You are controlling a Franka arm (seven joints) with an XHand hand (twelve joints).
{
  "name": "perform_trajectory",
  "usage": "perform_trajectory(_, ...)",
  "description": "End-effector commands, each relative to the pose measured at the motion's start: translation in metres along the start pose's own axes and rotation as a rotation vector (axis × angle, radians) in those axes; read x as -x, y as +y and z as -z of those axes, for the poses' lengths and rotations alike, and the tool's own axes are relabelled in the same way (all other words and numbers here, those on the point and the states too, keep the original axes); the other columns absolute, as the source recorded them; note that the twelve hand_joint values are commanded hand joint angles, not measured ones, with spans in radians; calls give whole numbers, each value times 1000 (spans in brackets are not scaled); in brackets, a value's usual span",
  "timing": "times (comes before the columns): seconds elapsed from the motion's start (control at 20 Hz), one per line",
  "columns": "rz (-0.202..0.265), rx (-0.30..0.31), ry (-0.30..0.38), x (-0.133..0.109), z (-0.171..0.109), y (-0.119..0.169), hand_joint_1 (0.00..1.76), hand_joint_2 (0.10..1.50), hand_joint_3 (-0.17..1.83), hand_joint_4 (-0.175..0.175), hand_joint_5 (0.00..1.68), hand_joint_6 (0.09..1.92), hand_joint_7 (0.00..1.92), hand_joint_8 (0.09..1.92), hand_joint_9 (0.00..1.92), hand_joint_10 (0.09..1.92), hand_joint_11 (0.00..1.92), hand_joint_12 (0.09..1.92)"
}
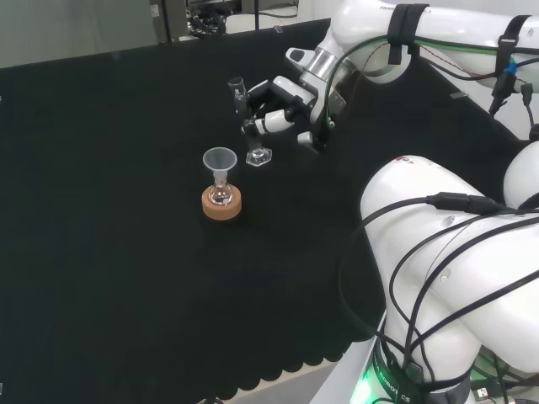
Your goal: Put the graduated cylinder back on the table.
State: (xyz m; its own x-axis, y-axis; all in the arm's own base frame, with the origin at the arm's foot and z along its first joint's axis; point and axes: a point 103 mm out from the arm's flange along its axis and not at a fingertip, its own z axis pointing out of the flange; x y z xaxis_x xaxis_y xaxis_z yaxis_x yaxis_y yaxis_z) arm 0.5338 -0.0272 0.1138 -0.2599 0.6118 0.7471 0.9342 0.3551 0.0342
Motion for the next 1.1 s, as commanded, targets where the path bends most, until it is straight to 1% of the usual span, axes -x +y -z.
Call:
perform_trajectory(0.05,-4,19,10,6,-1,0,1299,1010,2,-175,1198,634,1253,595,1598,87,1297,672)
perform_trajectory(0.3,-1,37,32,12,-3,-1,1298,1010,2,-175,1197,637,1251,598,1593,87,1294,674)
perform_trajectory(0.55,-6,54,35,18,-4,-1,1298,1011,2,-175,1194,642,1248,602,1587,87,1292,676)
perform_trajectory(0.8,-12,56,51,25,-1,-3,1297,1013,3,-175,1189,649,1243,610,1576,87,1285,678)
perform_trajectory(1.1,-24,63,52,28,-5,-6,1294,1020,4,-175,1170,683,1221,647,1557,87,1266,689)
